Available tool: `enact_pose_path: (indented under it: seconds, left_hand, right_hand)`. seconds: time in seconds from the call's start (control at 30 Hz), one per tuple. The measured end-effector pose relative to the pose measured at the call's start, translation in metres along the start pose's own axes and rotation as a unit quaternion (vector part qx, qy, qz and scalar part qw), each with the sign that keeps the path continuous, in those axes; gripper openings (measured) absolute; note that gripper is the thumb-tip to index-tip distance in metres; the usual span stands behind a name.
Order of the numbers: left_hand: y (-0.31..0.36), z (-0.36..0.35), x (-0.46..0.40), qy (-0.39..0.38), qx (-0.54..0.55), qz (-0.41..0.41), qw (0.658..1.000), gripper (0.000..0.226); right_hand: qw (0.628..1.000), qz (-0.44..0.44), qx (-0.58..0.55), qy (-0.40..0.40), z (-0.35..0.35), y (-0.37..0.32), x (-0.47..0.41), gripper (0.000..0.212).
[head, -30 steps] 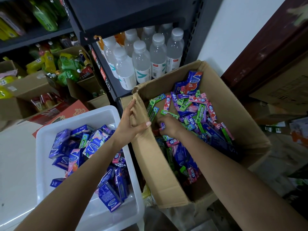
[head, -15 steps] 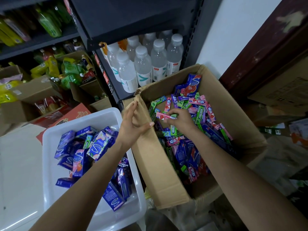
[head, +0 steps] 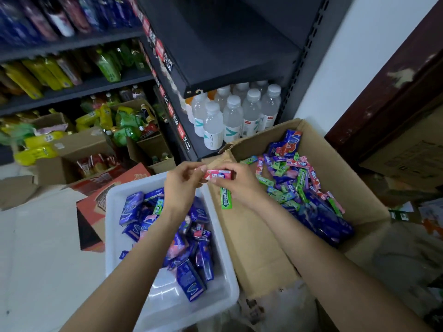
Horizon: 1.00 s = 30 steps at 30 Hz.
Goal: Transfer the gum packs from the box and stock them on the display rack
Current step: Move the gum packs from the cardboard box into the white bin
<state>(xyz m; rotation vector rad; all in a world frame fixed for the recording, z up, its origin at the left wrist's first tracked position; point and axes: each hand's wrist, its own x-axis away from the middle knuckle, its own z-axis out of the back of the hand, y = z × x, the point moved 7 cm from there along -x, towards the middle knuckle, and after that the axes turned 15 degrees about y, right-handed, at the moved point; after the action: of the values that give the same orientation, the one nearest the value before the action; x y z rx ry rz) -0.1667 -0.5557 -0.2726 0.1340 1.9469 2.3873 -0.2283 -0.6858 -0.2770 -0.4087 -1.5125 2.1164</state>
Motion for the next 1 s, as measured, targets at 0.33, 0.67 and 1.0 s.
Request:
enact_pose_path:
  seconds: [0.33, 0.67, 1.0]
  left_hand:
    - [-0.106, 0.162, 0.016, -0.041, -0.249, 0.017, 0.967, 0.017]
    - [-0.102, 0.126, 0.036, -0.174, -0.336, -0.089, 0.921, 0.037]
    - [-0.019, 0.01, 0.015, -0.13, -0.089, -0.032, 0.987, 0.015]
  right_hand:
    - [0.989, -0.043, 0.13, -0.064, -0.147, 0.046, 0.099, 0.027]
    - [0.967, -0.001, 0.254, -0.011, -0.112, 0.035, 0.118, 0.021]
    - [0.973, -0.023, 0.12, 0.196, 0.046, 0.015, 0.058, 0.02]
